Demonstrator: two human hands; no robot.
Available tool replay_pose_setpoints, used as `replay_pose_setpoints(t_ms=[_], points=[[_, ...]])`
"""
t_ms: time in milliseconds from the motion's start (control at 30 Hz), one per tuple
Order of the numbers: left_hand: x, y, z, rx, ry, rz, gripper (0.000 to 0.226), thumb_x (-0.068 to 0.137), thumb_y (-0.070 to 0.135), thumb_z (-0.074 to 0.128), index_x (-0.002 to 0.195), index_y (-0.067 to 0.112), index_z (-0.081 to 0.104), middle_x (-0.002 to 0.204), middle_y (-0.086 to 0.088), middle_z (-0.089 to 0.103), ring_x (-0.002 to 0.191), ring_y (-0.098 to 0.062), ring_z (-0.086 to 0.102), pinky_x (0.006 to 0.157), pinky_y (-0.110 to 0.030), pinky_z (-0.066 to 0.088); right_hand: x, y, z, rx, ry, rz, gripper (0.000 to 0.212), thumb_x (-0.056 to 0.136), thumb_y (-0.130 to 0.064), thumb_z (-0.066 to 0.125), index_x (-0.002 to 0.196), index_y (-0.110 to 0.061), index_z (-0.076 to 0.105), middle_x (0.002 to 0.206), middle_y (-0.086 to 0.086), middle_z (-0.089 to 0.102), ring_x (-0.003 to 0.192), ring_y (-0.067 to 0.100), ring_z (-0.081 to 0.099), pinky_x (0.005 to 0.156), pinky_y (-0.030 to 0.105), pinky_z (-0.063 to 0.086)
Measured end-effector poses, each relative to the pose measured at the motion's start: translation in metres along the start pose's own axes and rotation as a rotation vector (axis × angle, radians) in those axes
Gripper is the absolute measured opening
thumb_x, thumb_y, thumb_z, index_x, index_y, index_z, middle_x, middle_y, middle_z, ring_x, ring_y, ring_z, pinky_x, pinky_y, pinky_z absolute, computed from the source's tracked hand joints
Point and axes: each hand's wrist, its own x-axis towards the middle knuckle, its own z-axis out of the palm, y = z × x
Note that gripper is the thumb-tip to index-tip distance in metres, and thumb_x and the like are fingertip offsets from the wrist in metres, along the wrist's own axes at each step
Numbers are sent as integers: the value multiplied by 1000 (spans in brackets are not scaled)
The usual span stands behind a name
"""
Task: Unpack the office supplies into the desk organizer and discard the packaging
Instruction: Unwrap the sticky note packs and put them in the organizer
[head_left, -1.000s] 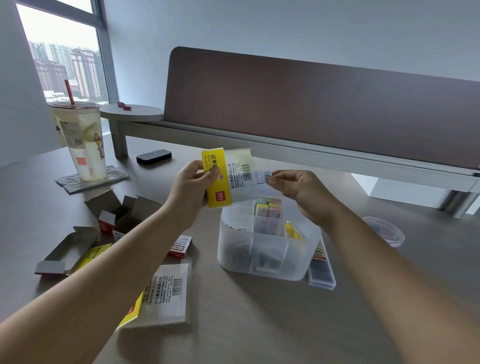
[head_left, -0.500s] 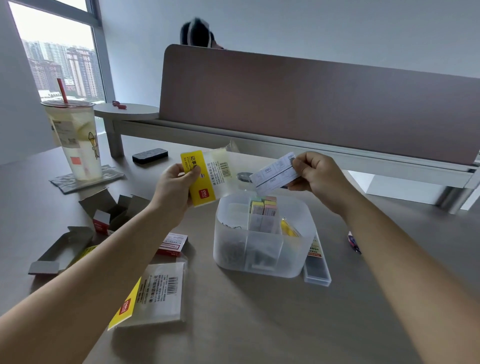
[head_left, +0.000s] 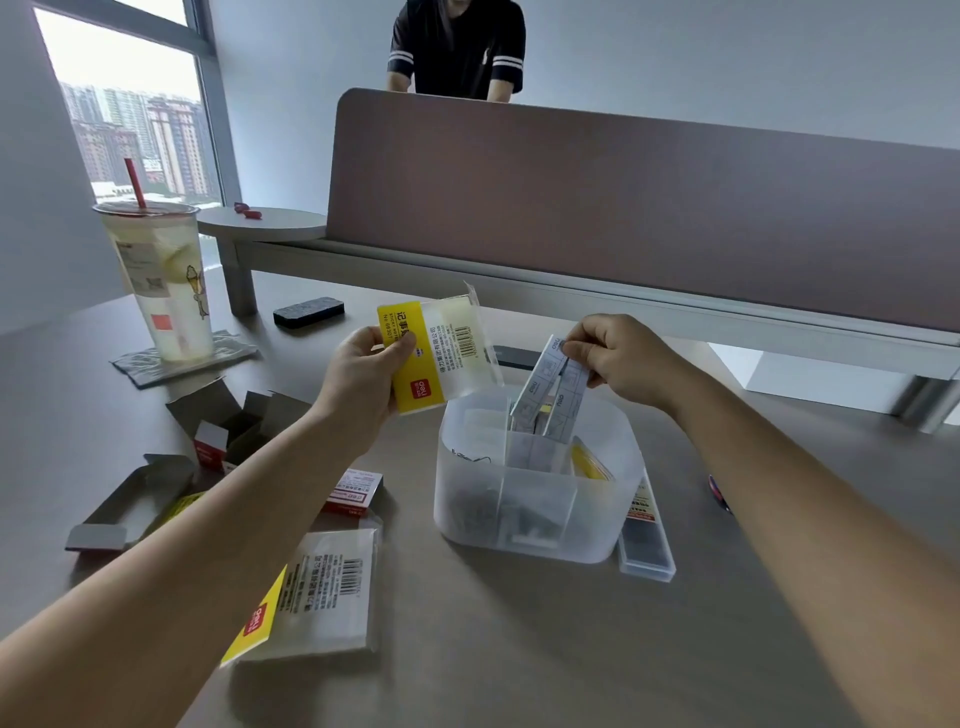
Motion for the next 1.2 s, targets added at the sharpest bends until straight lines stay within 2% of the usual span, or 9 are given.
replay_pose_setpoints(t_ms=[133,200,333,467,567,667,833,1000,1200], points=[[2,0,0,2,0,2,13,92,11,43,81,15,50,86,-2,60,77,-16,60,52,-27,56,2,-5,0,-24,23,-27,18,93,-14,43,77,-14,51,83,9,58,89,35,58,88,48,49],[3,-1,0,-2,1,2,13,92,11,43,81,15,50,86,-2,60,77,-16,60,52,-27,56,2,-7,1,-1,32,-45,22,92,-13,44,72,-19,51,87,12,59,97,37,58,90,51,49],[4,-3,-1,-4,0,-10,12,92,11,44,82,15,50,86,-3,60,77,-16,60,50,-26,56,-1,-6,3,43,24,-71,22,90,-11,48,72,-20,54,83,11,59,91,34,59,89,51,49],[3,-3,-2,-5,-9,-14,12,92,12,43,83,15,50,87,-2,60,77,-15,60,51,-27,56,-5,-3,0,49,29,-102,17,88,-10,51,75,-18,57,86,19,62,95,40,58,89,53,48],[1,-3,-1,-6,-9,-15,12,92,12,43,83,16,50,87,-2,60,78,-15,60,51,-26,56,-8,-2,-5,24,5,-111,20,87,-10,53,71,-22,57,90,23,64,85,34,58,88,53,48],[-1,-2,1,0,-9,-12,12,92,12,43,83,16,50,87,-2,60,78,-16,60,51,-27,56,-8,-3,-8,-33,-35,-117,17,87,-10,54,73,-19,58,81,13,62,80,24,56,85,46,50],[-2,-1,2,20,-10,-8,11,92,13,44,84,16,51,88,-2,60,79,-16,60,53,-27,56,-9,-8,-2,-124,-99,-115,7,84,-15,59,78,-15,61,74,0,57,68,12,48,64,26,39],[-6,-1,1,32,-13,-15,11,92,13,44,83,17,50,90,-2,59,80,-16,60,55,-28,57,-13,1,19,-101,-120,-59,11,80,-17,65,87,-9,66,74,-6,59,72,8,53,73,27,44],[-14,-1,-3,57,-4,-18,11,91,13,45,82,16,50,88,-3,59,79,-16,60,52,-27,56,-26,3,24,-33,-92,-51,15,78,-14,66,92,-10,63,78,-7,57,80,12,54,70,16,43]])
